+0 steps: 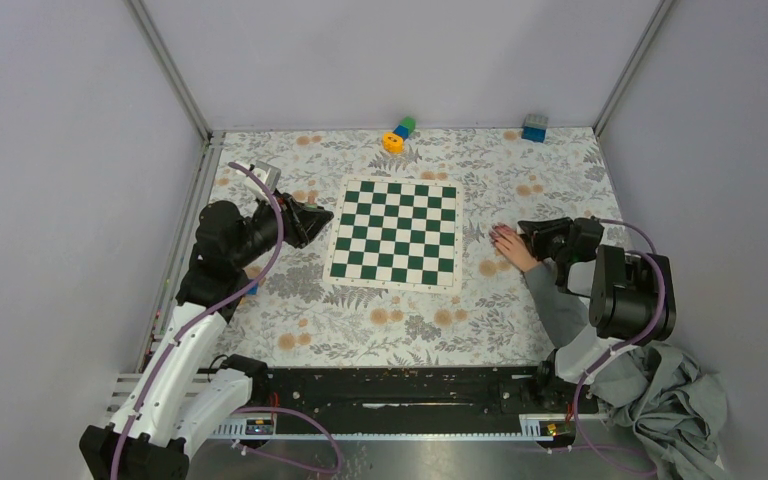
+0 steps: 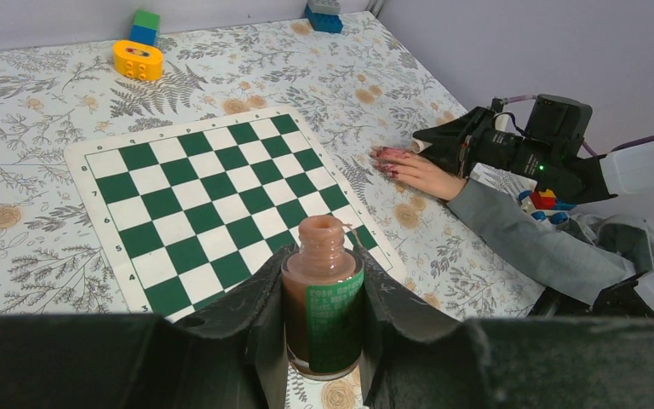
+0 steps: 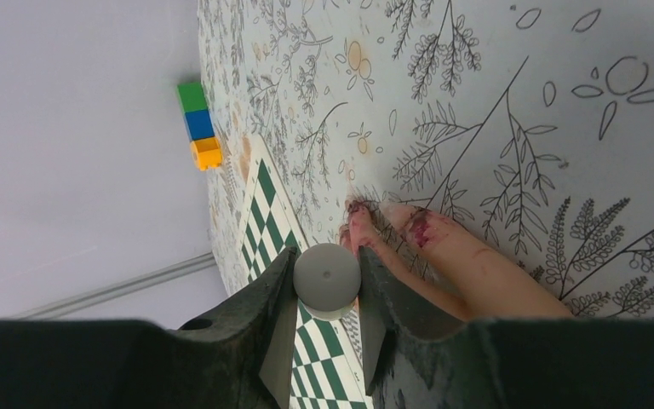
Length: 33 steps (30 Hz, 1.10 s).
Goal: Paint the nails
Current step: Paint the nail polish on the nail.
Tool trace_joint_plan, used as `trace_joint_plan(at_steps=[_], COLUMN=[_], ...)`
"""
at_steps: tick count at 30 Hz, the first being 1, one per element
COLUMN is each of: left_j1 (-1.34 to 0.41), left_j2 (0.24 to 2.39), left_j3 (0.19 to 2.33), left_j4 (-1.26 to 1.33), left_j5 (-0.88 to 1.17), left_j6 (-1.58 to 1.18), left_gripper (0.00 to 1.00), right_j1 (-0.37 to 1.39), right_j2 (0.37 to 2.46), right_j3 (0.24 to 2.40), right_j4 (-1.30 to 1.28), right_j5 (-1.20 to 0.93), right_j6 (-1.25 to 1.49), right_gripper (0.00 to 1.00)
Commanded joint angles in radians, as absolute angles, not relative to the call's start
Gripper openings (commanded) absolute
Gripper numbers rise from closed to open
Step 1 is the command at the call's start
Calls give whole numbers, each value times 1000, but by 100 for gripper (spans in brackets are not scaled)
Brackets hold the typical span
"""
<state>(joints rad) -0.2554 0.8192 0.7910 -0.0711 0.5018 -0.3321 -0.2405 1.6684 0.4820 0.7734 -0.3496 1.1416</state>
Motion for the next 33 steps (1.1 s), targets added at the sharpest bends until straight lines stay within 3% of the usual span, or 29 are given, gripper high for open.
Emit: trace_joint_plan(at_steps=[1,13,33], left_j1=[-261,-264,-267], left_j2=[801,798,794], left_j3=[790,792,795], left_j4=[-12,-12,-29], left_j5=[522,522,507], left_j6=[-319,-319,-302], left_gripper=[0,0,0], right_j1=[-242,-227,-242], right_j2=[1642,1518,1603], right_j3=[437,398,592], right_j4=[719,611,596], right_j5=[-393,-394,-383], right_j6=[1123,1075,1044], right_gripper=[0,0,0])
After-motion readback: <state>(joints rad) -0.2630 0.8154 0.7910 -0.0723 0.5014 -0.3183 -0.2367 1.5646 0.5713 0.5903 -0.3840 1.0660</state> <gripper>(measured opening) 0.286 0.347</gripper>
